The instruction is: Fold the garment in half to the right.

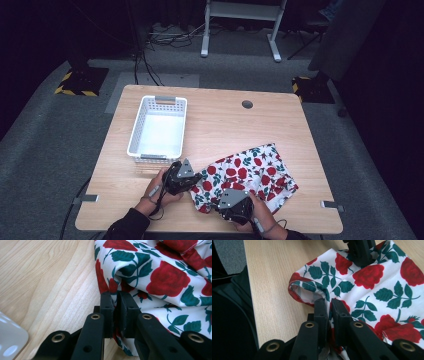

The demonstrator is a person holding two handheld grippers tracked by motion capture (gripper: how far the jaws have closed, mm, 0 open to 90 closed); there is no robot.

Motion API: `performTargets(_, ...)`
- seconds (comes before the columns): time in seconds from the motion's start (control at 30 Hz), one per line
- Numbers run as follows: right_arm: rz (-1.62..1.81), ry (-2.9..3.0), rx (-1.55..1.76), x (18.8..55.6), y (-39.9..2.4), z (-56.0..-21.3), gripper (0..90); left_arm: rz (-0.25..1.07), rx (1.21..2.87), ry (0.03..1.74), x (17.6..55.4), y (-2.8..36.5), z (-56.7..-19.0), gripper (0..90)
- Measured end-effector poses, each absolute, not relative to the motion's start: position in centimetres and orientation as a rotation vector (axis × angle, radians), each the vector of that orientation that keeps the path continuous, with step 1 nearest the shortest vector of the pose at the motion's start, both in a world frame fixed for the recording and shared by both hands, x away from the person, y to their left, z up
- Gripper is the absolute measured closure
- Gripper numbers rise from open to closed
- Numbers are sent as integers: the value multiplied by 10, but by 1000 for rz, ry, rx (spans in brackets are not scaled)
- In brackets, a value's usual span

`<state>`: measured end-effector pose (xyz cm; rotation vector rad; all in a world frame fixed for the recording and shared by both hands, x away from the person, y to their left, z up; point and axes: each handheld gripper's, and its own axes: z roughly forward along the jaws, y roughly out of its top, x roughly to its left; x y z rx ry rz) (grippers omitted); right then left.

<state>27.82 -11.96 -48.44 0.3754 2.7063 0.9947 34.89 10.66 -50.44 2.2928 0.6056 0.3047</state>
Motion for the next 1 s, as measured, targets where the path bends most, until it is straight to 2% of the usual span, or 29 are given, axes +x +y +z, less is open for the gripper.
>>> performTargets(0.53, 1051, 2628, 362, 272, -124, -472, 840, 354, 2289, 610, 342, 109, -496, 866)
performTargets(1.0, 1118, 2575, 380, 276, -126, -458, 841, 380, 2215, 630, 341, 122, -482, 870)
